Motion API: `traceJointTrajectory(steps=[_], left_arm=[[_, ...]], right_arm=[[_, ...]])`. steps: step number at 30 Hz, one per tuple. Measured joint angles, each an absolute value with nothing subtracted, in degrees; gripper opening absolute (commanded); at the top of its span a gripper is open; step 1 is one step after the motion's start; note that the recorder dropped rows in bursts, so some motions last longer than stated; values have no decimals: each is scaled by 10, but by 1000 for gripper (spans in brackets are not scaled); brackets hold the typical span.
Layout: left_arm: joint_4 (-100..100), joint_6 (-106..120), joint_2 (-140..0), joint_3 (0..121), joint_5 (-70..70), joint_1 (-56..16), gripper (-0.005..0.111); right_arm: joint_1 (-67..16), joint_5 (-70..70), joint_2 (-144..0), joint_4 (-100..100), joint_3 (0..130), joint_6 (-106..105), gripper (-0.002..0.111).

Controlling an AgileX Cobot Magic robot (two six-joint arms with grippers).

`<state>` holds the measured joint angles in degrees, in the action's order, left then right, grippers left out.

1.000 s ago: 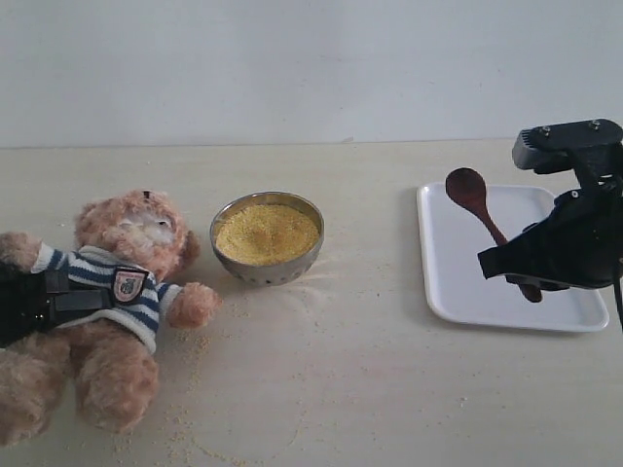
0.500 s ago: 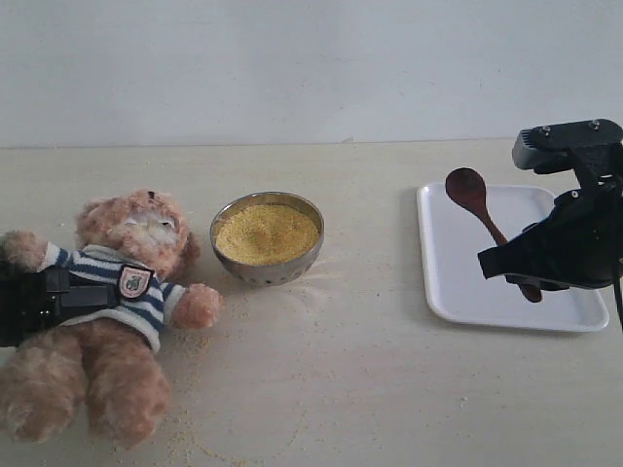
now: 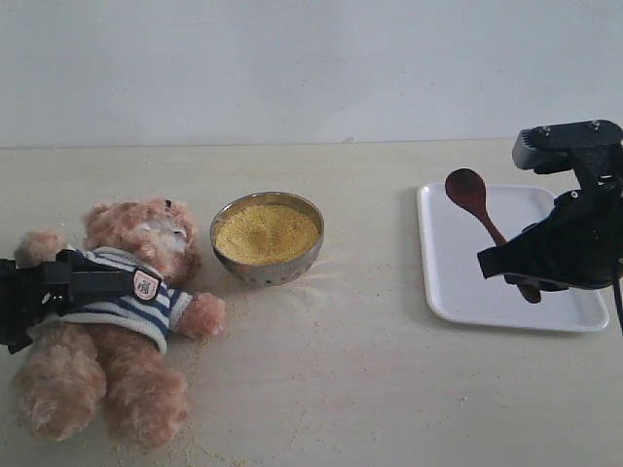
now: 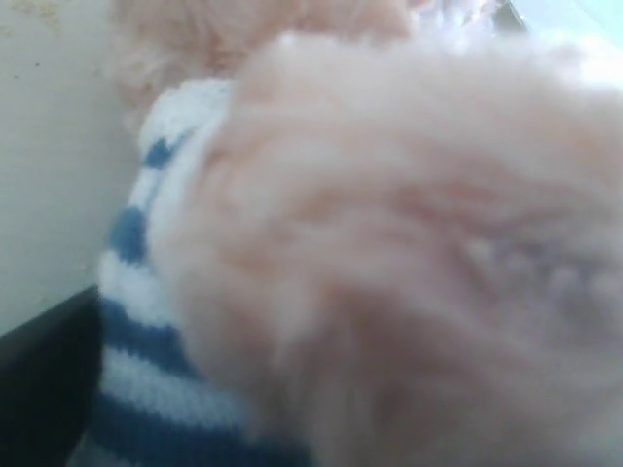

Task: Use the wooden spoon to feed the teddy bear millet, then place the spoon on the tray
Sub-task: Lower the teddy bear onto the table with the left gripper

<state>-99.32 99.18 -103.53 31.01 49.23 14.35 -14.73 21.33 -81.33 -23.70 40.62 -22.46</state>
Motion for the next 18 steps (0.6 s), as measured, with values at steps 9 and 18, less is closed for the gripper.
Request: traceJointTrajectory(steps=[9, 18], left_arm=[[-974, 979, -1035, 312, 549, 143, 104], [-939, 968, -1035, 312, 515, 143, 104]], right_arm=[[-147, 214, -813, -250, 406, -225, 0], [-147, 220, -813, -252, 406, -225, 0]])
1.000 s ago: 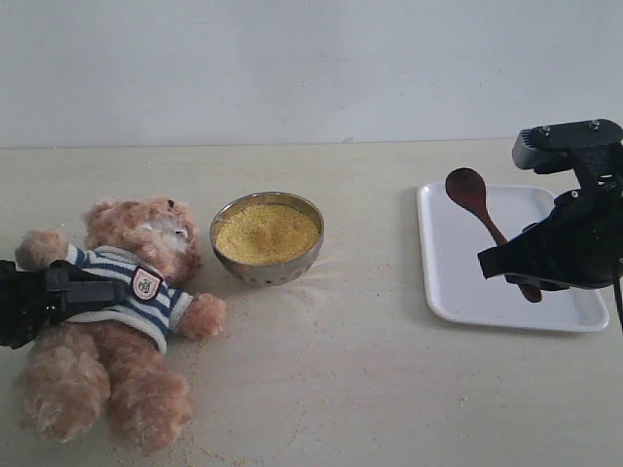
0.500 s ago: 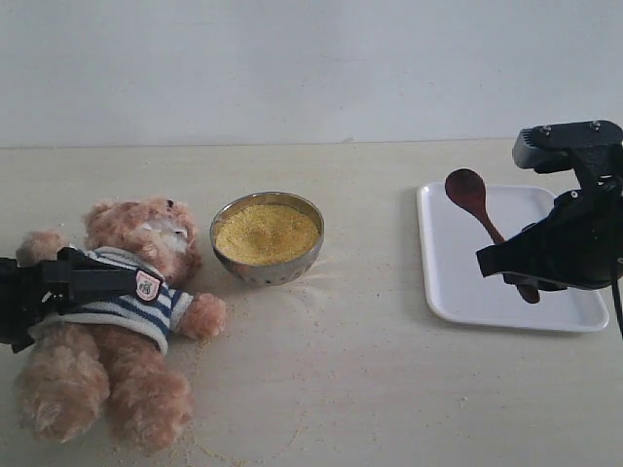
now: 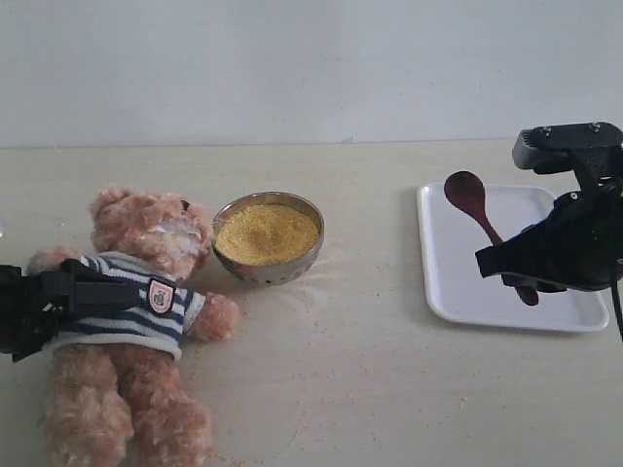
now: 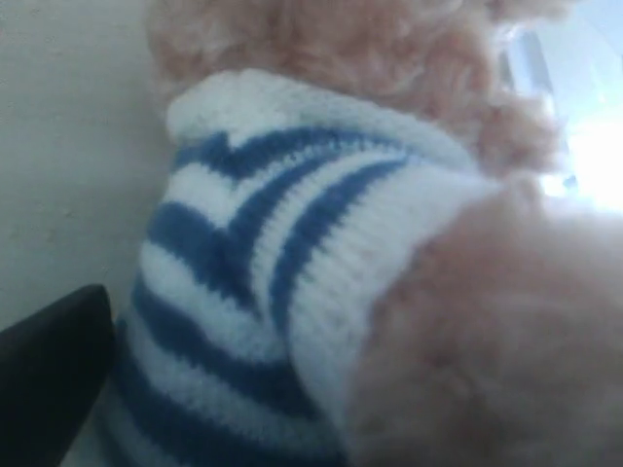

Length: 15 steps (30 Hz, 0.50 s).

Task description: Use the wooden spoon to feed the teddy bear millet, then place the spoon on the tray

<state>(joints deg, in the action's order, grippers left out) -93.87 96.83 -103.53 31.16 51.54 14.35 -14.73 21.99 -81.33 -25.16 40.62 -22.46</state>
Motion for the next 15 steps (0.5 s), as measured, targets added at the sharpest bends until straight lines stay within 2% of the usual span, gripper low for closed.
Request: traceJointTrajectory(steps=[6, 15], left_arm=[[-932, 950, -1033, 312, 466, 149, 104], [-848, 856, -941, 320, 465, 219, 104]], right_arm=[[-147, 220, -813, -252, 406, -225, 0], [-147, 220, -813, -261, 406, -225, 0]])
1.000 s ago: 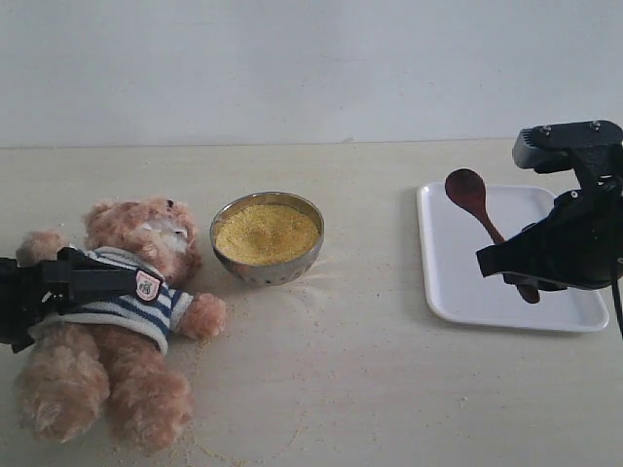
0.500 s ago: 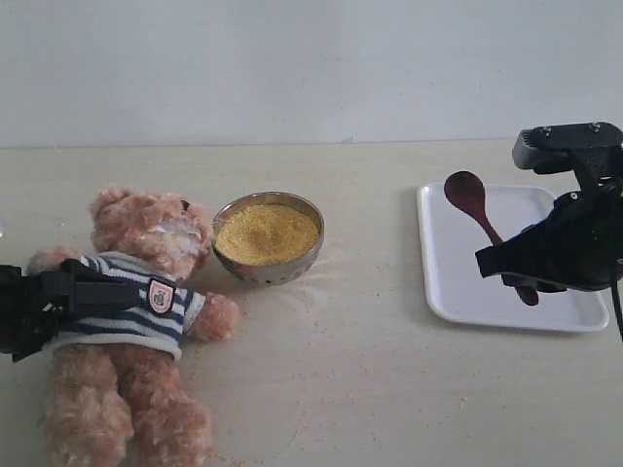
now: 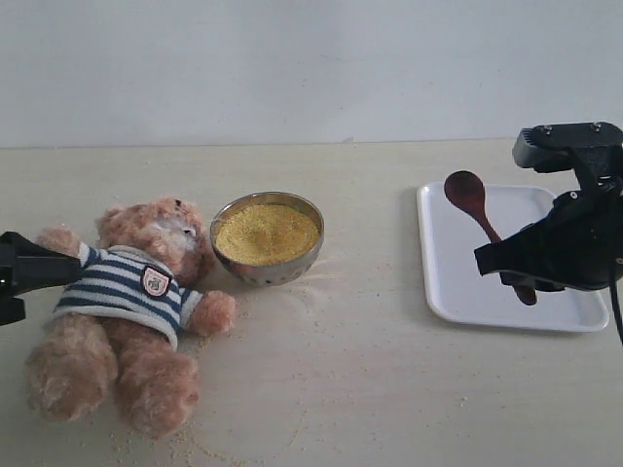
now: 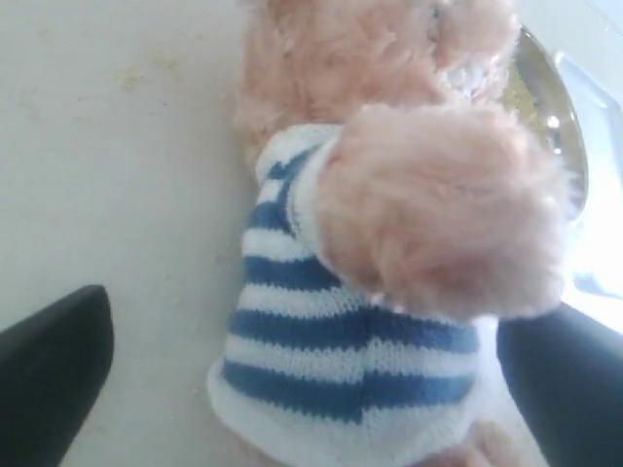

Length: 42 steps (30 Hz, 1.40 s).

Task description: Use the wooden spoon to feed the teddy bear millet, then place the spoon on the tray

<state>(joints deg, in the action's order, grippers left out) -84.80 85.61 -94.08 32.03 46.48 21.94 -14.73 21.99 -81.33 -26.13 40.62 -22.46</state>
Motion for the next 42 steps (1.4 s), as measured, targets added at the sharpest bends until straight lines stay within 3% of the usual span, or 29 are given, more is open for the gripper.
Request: traceJointTrajectory(steps=[6, 8, 10, 12, 15, 29, 32, 34, 36, 37, 39, 42], left_arm=[[-746, 762, -849, 320, 494, 239, 103], [-736, 740, -821, 320, 502, 239, 97], [-731, 710, -789, 320, 502, 239, 81], [-730, 667, -758, 320, 497, 239, 56], [-728, 592, -716, 320, 473, 239, 6], [-968, 252, -635, 320, 335, 240, 6], [-983, 213, -607, 320, 230, 240, 5], [-985, 276, -535, 326, 51, 240, 5], [-906, 416, -454, 352, -159, 242, 5], [-851, 431, -441, 360, -191, 244, 5], [-652, 428, -421, 393, -168, 241, 5], [-391, 348, -396, 475, -49, 177, 5]], right_arm=[[-147, 219, -813, -262, 406, -225, 0], [-147, 219, -813, -264, 406, -225, 0], [-147, 219, -813, -265, 406, -225, 0], [-147, 219, -813, -267, 406, -225, 0], [-147, 219, -813, -279, 406, -225, 0], [-147, 225, -813, -292, 406, -226, 0], [-147, 239, -813, -292, 406, -228, 0], [-147, 244, -813, -292, 406, -229, 0], [-147, 242, -813, -292, 406, -231, 0], [-147, 240, -813, -292, 406, -231, 0], [-147, 234, -813, -292, 406, -231, 0], [-147, 229, -813, -292, 406, -232, 0]])
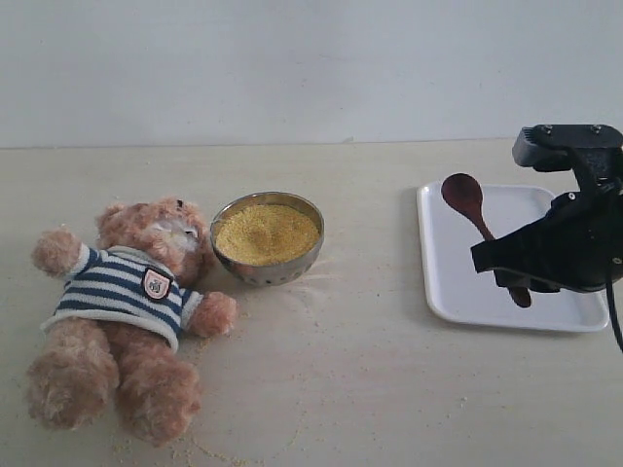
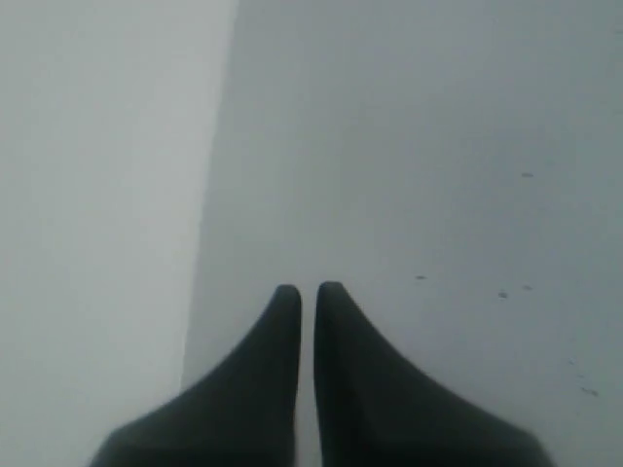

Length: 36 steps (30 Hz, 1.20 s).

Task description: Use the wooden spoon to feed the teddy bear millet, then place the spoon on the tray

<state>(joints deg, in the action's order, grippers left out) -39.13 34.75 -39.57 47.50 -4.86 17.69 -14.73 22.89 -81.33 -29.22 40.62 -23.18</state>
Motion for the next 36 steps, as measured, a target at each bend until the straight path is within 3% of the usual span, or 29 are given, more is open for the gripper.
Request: traceJointTrajectory(steps=[5, 20, 36], left_arm=[[-283, 333, -280, 498, 37, 92, 5], [-341, 256, -21, 283, 50, 89, 5], [-357, 255, -1, 94, 170, 89, 5]], right_arm=[[-147, 218, -813, -294, 406, -232, 0], [-147, 218, -813, -294, 406, -235, 0], [-147, 220, -813, -296, 406, -235, 0]])
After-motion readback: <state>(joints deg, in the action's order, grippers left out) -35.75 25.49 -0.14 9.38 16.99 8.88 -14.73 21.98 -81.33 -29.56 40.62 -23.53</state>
